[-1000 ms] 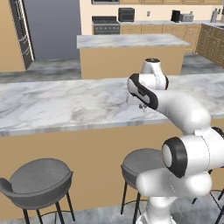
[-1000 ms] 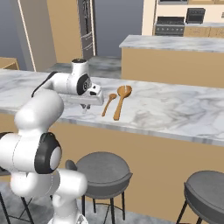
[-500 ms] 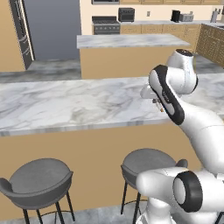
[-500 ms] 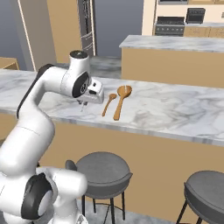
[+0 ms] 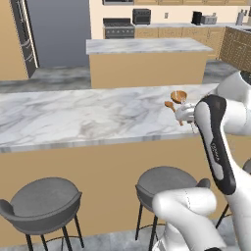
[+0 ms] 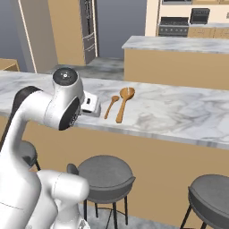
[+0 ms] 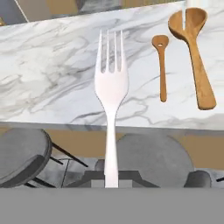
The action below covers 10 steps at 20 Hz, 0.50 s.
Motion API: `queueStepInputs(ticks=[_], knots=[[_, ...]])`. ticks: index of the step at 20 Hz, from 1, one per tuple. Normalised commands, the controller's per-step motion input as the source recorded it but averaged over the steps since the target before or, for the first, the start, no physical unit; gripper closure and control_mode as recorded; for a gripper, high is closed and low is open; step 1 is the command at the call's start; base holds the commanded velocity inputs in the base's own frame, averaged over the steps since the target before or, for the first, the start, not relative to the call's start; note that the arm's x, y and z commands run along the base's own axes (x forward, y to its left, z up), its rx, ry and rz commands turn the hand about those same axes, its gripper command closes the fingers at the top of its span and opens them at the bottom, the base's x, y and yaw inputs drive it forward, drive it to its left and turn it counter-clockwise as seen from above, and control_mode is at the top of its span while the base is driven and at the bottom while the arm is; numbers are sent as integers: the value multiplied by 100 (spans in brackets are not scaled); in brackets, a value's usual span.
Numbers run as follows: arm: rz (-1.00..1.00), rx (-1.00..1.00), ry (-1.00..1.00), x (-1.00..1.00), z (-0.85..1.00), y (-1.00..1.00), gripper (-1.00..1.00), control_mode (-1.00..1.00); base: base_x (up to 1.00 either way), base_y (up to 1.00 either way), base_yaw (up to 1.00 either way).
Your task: Pick up the metallic utensils from the counter and place them in the open drawer. Make sure not to pick up any wooden utensils.
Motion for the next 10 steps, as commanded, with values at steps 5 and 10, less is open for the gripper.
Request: queueStepInputs(ticks=[5,10], knots=[[0,1,-22,-62,47,1,100,-100,0,0,0],[0,8,-9,-42,47,0,100,-100,0,0,0]])
